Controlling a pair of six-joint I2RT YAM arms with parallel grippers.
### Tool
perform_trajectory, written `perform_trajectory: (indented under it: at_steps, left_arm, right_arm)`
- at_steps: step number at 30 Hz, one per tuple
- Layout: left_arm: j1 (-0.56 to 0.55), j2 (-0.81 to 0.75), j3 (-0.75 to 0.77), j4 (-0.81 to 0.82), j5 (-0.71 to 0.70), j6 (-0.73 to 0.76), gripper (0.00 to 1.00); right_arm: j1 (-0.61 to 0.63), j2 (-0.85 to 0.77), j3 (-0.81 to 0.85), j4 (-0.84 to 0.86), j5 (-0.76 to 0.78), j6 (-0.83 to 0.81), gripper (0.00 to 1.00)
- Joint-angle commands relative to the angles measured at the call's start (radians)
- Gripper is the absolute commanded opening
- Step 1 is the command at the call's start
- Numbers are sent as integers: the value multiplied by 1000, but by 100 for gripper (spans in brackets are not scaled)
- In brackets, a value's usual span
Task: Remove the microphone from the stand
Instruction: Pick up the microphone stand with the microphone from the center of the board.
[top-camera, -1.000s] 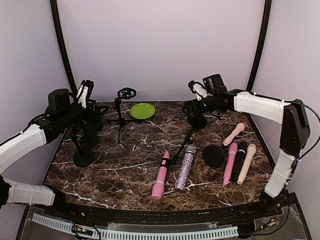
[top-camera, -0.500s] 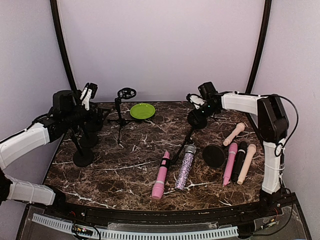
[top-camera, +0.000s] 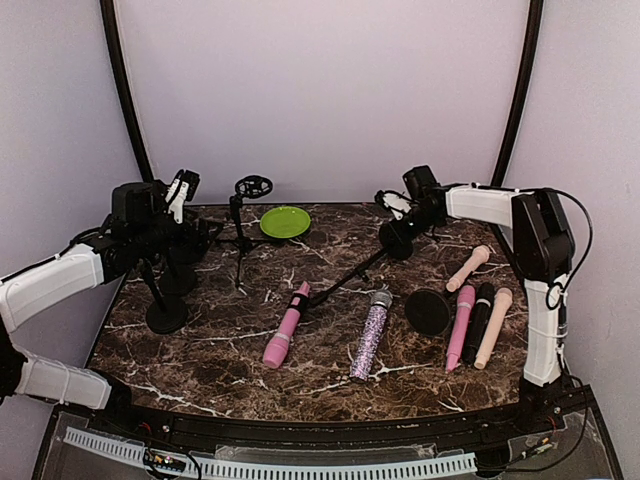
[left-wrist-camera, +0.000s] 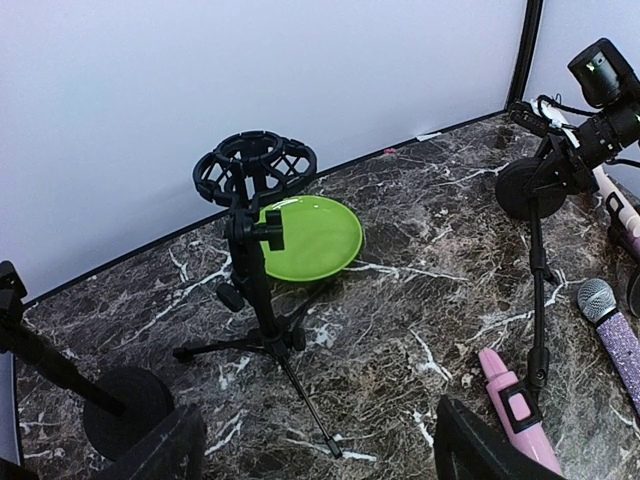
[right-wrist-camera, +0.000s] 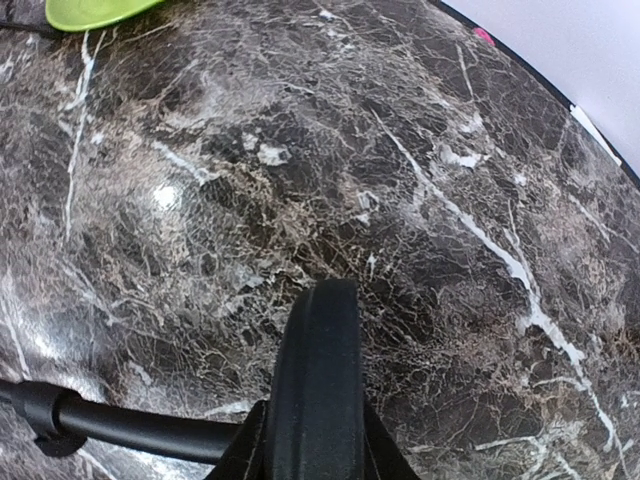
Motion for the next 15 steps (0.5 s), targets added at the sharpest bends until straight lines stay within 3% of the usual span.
perform_trajectory:
  at_steps: [1, 8, 15]
  left_arm:
    - [-6, -11, 19, 1, -3, 16, 81]
    - [-7, -35, 17, 3, -3, 15, 81]
    - [-8, -76, 8, 10, -11, 13, 81]
  right_arm:
    - [-4, -63, -48, 46, -109, 15, 20]
    - [-4, -124, -107, 95, -207, 39, 1]
    - [-4, -178, -134, 123, -257, 172, 0]
